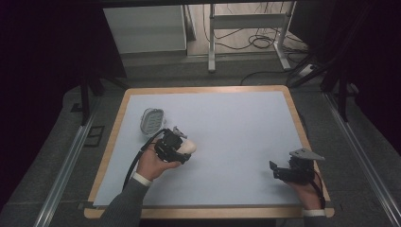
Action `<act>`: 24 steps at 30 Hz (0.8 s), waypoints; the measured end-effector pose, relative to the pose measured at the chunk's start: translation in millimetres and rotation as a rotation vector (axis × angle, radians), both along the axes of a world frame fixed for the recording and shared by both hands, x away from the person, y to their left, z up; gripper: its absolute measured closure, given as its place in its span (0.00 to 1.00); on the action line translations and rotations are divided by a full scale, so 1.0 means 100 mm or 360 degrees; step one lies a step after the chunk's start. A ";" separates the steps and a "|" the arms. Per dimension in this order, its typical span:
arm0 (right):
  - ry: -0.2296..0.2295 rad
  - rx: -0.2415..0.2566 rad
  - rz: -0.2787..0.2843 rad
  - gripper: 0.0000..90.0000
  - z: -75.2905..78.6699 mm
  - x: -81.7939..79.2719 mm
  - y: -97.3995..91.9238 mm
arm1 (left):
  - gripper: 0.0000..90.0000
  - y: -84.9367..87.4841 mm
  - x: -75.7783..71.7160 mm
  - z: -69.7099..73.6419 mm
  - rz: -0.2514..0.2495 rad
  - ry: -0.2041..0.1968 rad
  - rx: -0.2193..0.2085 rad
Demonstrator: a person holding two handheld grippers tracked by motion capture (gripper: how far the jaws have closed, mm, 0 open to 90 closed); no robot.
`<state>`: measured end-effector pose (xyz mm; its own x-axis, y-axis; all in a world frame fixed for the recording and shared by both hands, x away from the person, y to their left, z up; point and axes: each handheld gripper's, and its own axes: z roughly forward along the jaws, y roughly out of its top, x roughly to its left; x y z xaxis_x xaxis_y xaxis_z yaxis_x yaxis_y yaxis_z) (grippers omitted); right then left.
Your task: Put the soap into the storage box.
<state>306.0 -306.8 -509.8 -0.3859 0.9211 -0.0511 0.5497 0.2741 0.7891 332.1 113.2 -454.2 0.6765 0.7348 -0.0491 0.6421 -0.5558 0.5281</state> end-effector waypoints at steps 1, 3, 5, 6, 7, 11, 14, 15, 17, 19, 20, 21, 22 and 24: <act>0.0000 -0.0001 -0.0001 0.06 0.00 0.00 0.00 | 0.55 0.01 0.01 0.01 0.0002 0.0000 0.0000; 0.0000 -0.0002 -0.0002 0.07 0.00 0.00 0.00 | 0.55 0.02 0.02 0.03 0.0006 -0.0010 0.0001; -0.0002 -0.0002 -0.0004 0.07 0.00 0.00 -0.01 | 0.55 0.03 0.03 0.05 0.0012 -0.0016 0.0000; 0.0000 -0.0001 -0.0006 0.07 0.00 0.00 -0.01 | 0.55 0.04 0.03 0.05 0.0016 -0.0019 -0.0004; 0.0002 0.0001 -0.0007 0.07 0.00 0.00 -0.01 | 0.55 0.05 0.04 0.06 0.0013 -0.0015 0.0000; 0.0004 -0.0004 -0.0008 0.07 -0.01 0.00 -0.01 | 0.55 0.07 0.06 0.07 0.0026 -0.0021 0.0000; 0.0010 -0.0007 -0.0011 0.07 -0.01 0.01 -0.01 | 0.55 0.10 0.09 0.08 0.0028 -0.0014 0.0001; 0.0011 -0.0004 -0.0010 0.07 -0.01 0.01 -0.01 | 0.55 0.11 0.10 0.09 0.0041 -0.0014 -0.0003; 0.0013 -0.0004 -0.0012 0.07 -0.01 0.01 -0.02 | 0.55 0.13 0.11 0.10 0.0043 -0.0011 0.0002; 0.0013 -0.0005 -0.0015 0.07 -0.02 0.01 -0.02 | 0.55 0.15 0.13 0.10 0.0053 -0.0012 0.0000; 0.0013 -0.0006 -0.0017 0.07 -0.02 0.01 -0.02 | 0.55 0.16 0.14 0.11 0.0059 -0.0012 -0.0002; 0.0015 -0.0008 -0.0016 0.07 -0.02 0.01 -0.02 | 0.55 0.17 0.15 0.11 0.0057 -0.0011 0.0005; 0.0014 -0.0007 -0.0018 0.07 -0.02 0.01 -0.02 | 0.55 0.18 0.16 0.12 0.0068 -0.0014 0.0001; 0.0016 -0.0008 -0.0019 0.07 -0.02 0.01 -0.02 | 0.55 0.20 0.18 0.13 0.0069 -0.0014 0.0005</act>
<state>307.1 -308.8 -511.8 -0.3756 0.9254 -0.0517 0.5609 0.2713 0.7822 349.7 133.0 -441.4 0.6444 0.7636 -0.0411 0.6609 -0.5290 0.5323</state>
